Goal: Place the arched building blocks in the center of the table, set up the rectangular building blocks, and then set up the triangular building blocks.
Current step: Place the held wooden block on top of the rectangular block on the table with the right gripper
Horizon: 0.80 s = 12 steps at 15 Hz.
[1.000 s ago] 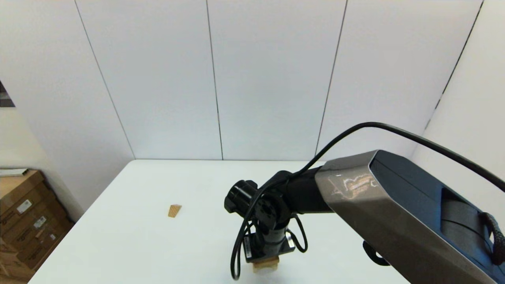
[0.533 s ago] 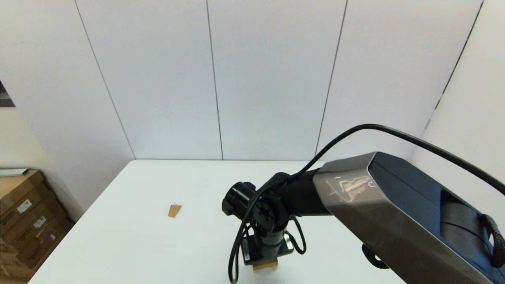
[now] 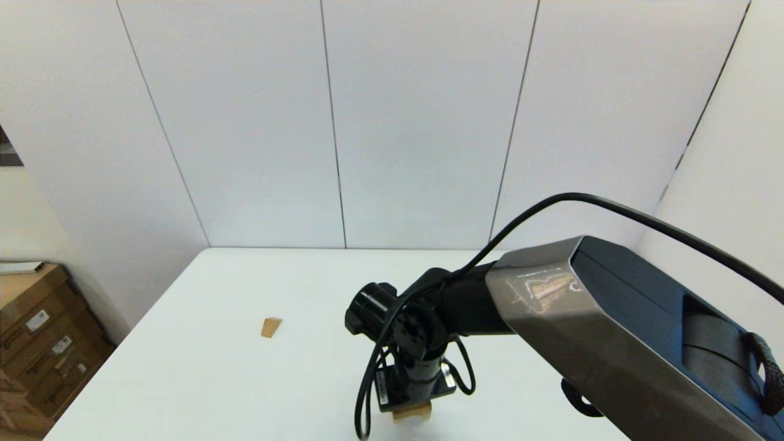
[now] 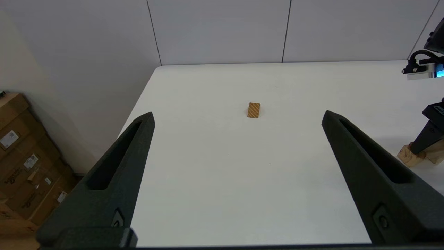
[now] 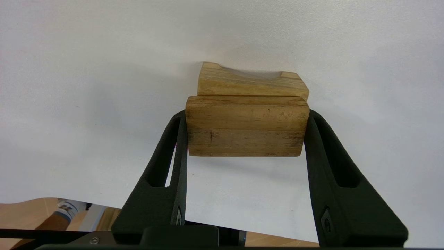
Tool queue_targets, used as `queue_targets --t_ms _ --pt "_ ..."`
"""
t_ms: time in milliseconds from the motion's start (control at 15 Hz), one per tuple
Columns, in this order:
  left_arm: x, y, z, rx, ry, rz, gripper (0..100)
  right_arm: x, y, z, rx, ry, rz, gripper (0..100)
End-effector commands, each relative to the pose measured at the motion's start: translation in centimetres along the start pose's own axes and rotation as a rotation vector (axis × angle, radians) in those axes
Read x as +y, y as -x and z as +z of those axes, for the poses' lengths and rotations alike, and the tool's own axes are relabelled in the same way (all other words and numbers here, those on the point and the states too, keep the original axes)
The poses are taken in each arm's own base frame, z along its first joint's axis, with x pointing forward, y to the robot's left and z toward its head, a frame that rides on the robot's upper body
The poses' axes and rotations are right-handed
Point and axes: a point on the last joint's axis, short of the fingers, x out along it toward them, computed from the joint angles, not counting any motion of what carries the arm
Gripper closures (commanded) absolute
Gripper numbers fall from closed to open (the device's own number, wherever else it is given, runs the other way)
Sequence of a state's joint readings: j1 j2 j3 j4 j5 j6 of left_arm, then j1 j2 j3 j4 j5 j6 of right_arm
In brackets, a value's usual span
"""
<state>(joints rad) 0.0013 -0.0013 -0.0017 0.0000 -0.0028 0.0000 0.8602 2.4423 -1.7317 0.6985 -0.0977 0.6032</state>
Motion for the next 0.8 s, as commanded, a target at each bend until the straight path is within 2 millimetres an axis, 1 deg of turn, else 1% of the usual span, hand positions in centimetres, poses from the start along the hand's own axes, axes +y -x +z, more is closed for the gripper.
queue_targets --t_ms 67,800 --pt "0.00 -0.01 0.00 0.001 0.000 0.000 0 -0.02 0.01 -0.05 0.004 -0.003 -0.003 100" --pt "0.00 -0.01 0.00 0.001 0.000 0.000 0 -0.02 0.15 -0.04 0.001 -0.004 -0.002 100"
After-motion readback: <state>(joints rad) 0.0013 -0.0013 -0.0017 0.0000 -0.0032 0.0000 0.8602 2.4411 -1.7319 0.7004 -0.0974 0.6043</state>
